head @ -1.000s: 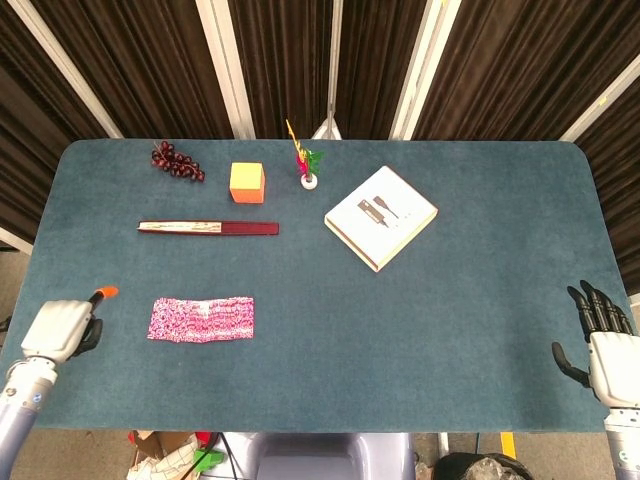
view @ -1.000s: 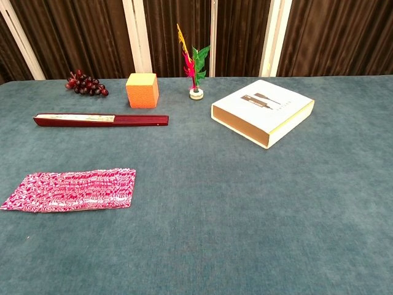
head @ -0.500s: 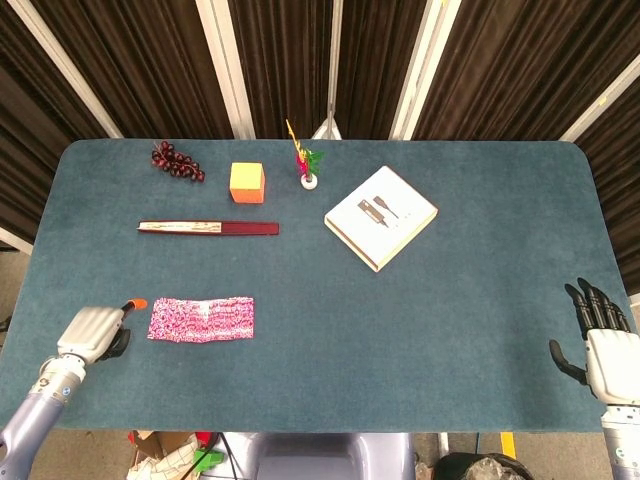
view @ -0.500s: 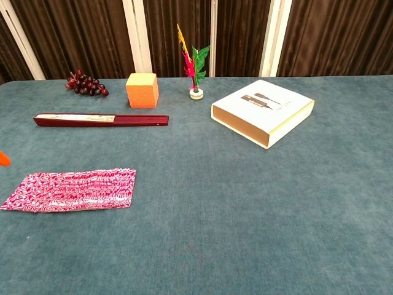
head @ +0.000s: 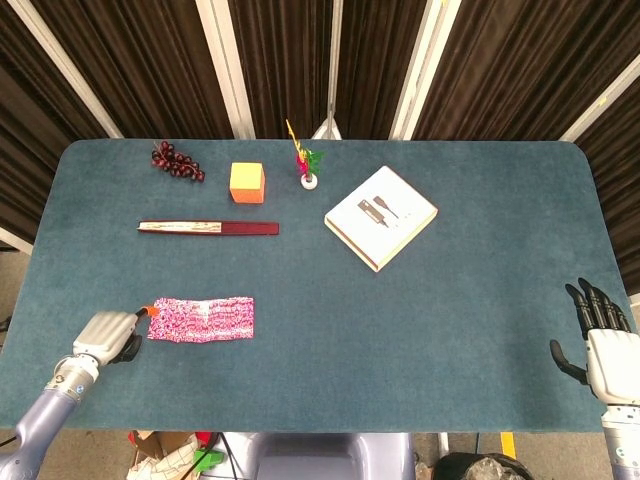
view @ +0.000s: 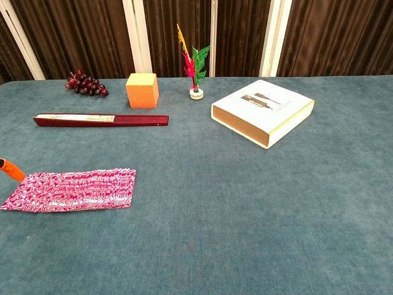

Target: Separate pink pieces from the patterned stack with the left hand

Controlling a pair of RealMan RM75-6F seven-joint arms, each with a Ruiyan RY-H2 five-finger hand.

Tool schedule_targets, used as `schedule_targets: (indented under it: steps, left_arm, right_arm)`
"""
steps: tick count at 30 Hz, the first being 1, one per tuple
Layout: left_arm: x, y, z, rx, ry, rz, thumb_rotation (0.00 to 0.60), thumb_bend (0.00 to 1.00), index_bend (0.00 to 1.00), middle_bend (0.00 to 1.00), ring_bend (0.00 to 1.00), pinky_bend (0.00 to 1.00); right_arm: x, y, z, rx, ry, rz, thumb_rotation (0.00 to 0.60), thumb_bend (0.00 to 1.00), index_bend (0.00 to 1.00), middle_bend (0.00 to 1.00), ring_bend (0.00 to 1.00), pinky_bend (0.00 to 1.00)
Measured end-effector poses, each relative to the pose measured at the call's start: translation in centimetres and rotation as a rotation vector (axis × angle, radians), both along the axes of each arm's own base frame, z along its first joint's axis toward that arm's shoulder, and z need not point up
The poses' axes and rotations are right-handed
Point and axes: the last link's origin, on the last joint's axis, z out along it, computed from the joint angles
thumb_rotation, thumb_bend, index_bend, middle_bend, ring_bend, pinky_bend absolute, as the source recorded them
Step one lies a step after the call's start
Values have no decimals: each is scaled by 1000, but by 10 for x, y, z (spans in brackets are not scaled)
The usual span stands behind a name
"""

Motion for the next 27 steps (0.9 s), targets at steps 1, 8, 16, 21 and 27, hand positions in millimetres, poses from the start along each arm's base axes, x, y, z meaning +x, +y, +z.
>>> schedule_targets:
  steps: [1,8,16,21,27]
  left_arm:
    - [0,0,-1,-2,0,-1,600,784,206,856,715,761]
    - [1,-1,-5,-15,1,1,600,775,206,856,715,760]
    - [-2,0,-7,-20,8,14,600,775,206,856,715,760]
    - [-3,1,-9,-24,4,17,600,775,206,856,715,760]
    - [-5,2,-9,-29,5,21,600,775,206,856,715,760]
  right_arm:
    - [0,0,0,-1,0,0,600,389,81,50,85,165]
    - [-1,1,0,-2,-2,0,600,388,82,50,85,165]
    - [0,1,0,-3,-3,3,600,389,82,50,85,165]
    - [2,0,0,-2,-3,2,600,389,82,50,85,165]
    - [1,1,1,-3,-3,0,600,389,82,50,85,165]
